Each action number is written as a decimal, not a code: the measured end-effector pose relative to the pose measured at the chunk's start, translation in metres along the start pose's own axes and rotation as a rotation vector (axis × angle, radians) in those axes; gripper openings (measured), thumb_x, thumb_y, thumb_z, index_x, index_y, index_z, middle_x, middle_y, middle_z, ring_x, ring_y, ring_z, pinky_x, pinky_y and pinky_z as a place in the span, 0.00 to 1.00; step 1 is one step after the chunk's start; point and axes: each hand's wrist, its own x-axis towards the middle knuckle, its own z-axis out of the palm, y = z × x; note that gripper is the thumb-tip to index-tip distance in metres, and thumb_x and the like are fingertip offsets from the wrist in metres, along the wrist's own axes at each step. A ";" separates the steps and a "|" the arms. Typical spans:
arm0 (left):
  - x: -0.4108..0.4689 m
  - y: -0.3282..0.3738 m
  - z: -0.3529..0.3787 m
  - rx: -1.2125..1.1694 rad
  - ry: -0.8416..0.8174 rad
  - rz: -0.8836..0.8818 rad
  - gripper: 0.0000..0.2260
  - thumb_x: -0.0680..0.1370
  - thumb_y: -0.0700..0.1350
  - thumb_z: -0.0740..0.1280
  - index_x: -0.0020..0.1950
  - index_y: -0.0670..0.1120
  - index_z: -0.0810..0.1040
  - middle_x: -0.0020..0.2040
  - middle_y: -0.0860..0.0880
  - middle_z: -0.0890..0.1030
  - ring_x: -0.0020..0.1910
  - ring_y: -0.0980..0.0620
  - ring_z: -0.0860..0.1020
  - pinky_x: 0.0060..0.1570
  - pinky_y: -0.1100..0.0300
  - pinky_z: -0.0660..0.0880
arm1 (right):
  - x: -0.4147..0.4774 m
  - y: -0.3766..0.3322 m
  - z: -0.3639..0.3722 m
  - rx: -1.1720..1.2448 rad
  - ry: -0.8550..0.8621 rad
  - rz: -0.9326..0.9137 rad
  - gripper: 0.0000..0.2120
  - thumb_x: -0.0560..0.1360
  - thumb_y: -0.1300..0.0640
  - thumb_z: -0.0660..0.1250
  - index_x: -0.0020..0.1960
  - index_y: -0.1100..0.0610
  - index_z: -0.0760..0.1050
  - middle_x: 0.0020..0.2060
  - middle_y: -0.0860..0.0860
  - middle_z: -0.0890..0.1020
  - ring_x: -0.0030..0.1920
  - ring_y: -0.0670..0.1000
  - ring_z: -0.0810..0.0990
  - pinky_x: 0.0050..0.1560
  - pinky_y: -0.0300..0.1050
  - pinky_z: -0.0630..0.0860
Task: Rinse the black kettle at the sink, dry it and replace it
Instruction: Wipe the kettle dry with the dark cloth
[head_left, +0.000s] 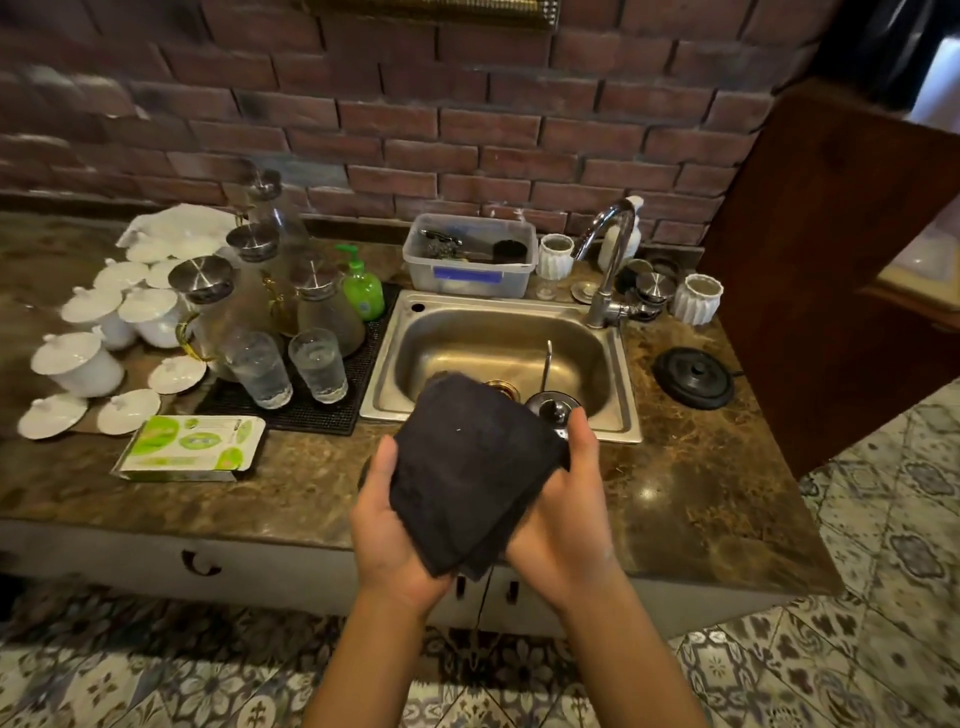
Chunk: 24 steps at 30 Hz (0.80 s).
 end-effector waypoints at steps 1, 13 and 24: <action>0.002 0.007 -0.005 -0.015 -0.006 0.006 0.27 0.79 0.60 0.60 0.64 0.42 0.83 0.66 0.38 0.82 0.60 0.39 0.83 0.57 0.42 0.81 | 0.002 0.000 0.000 -0.062 0.021 -0.009 0.39 0.77 0.30 0.52 0.73 0.59 0.74 0.69 0.58 0.79 0.72 0.58 0.75 0.76 0.57 0.64; 0.075 0.030 -0.047 0.011 0.136 0.045 0.36 0.75 0.73 0.59 0.71 0.49 0.78 0.68 0.42 0.81 0.68 0.39 0.78 0.69 0.42 0.71 | 0.083 -0.061 -0.060 -1.340 0.449 -0.477 0.09 0.82 0.51 0.64 0.58 0.46 0.81 0.50 0.44 0.86 0.54 0.44 0.83 0.59 0.50 0.80; 0.156 -0.010 -0.038 0.379 0.237 0.014 0.43 0.67 0.79 0.58 0.68 0.49 0.79 0.65 0.40 0.82 0.67 0.40 0.77 0.71 0.42 0.70 | 0.172 -0.060 -0.084 -1.892 0.415 -0.302 0.22 0.85 0.43 0.53 0.42 0.53 0.77 0.44 0.55 0.82 0.49 0.59 0.81 0.47 0.50 0.72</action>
